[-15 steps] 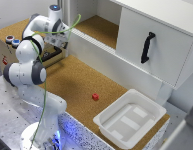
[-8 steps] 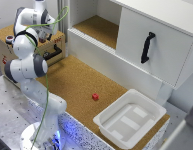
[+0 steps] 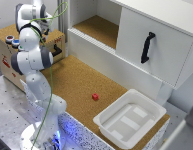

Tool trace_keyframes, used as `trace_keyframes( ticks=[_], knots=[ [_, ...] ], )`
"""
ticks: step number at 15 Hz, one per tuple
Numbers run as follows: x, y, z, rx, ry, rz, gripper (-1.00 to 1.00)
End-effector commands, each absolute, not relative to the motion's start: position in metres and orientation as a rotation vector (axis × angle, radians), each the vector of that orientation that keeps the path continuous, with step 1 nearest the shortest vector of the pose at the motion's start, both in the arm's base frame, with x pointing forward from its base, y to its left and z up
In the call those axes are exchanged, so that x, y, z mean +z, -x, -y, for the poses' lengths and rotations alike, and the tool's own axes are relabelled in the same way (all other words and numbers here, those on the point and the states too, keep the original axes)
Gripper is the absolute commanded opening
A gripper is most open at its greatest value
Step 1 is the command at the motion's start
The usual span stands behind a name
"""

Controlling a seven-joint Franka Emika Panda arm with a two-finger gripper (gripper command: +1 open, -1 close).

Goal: Grasp the purple block

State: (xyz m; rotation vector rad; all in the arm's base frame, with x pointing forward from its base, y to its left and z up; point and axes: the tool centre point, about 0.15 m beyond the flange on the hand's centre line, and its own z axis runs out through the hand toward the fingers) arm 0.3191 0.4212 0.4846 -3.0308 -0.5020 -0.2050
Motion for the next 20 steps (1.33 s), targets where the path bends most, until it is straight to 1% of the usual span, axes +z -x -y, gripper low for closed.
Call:
trace_keyframes(
  ticks=[1,6,13,18,19,20],
  knots=[
    [0.477,-0.343,-0.451,-0.026,3.19,0.431,1.0],
    [0.462,-0.346,-0.45,-0.048,3.172,0.412,1.0],
    [0.433,-0.339,-0.456,-0.062,3.15,0.535,1.0],
    [0.429,-0.338,-0.458,-0.133,3.145,0.53,1.0],
    [0.425,-0.339,-0.459,-0.125,3.109,0.514,-1.0],
    [0.424,-0.34,-0.46,-0.129,3.097,0.526,-1.0]
  ],
)
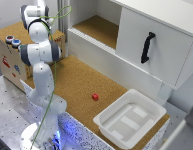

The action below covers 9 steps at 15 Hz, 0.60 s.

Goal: Grasp the purple block

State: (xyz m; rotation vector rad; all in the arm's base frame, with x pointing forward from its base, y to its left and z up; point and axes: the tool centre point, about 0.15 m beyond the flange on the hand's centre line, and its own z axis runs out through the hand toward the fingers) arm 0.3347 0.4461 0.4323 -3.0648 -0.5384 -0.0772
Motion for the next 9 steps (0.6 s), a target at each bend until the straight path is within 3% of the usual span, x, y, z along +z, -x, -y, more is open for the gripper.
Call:
trace_keyframes(
  ticks=[1,9],
  knots=[
    [0.4245,-0.3405,-0.4609,-0.143,3.089,0.532,-1.0],
    [0.4328,-0.3417,-0.4568,-0.162,3.133,0.537,-1.0]
  ],
)
